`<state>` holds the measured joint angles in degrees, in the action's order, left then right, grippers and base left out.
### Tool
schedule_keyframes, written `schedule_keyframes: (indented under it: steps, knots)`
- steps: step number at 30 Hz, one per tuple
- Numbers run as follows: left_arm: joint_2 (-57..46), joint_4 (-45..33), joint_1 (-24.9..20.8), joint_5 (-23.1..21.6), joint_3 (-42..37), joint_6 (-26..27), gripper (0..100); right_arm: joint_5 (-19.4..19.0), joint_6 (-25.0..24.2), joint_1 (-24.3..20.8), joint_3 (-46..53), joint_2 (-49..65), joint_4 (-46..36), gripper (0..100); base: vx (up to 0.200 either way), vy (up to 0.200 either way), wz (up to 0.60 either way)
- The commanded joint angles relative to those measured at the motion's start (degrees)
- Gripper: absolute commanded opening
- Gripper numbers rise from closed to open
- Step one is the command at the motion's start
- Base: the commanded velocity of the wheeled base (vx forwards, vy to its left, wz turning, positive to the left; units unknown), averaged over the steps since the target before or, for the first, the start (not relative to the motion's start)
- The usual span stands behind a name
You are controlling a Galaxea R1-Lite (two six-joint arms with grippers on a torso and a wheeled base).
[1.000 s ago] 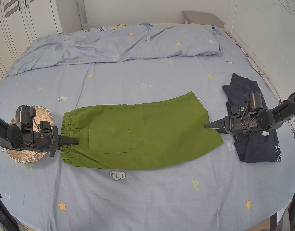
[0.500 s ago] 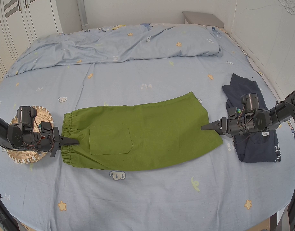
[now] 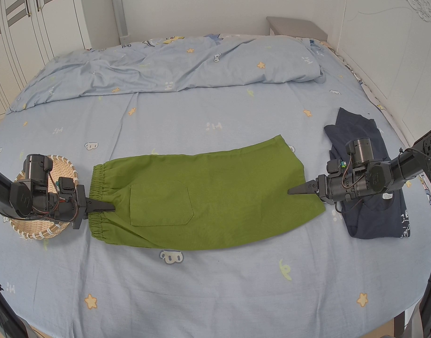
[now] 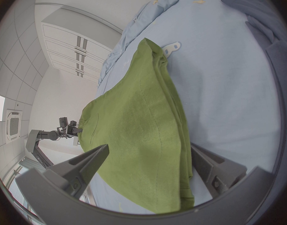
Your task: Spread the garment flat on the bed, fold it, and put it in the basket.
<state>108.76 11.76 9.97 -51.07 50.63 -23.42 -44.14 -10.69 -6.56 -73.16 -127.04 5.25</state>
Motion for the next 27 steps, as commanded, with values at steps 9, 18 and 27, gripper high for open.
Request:
schedule_keyframes:
  steps: [9,18,27]
  knots:
    - [0.1,0.2,0.3,0.0,0.0,0.0,0,0.1,0.0,0.2,-0.3,-0.6,0.1,0,0.0,0.0,0.0]
    - [0.1,0.1,0.3,0.0,0.0,0.0,0,0.1,0.1,0.1,0.1,0.6,0.1,0,0.0,0.0,0.0]
    - [0.0,0.1,0.4,0.0,0.0,0.0,0,0.1,0.2,0.1,1.2,3.2,0.5,0,0.0,0.0,0.0]
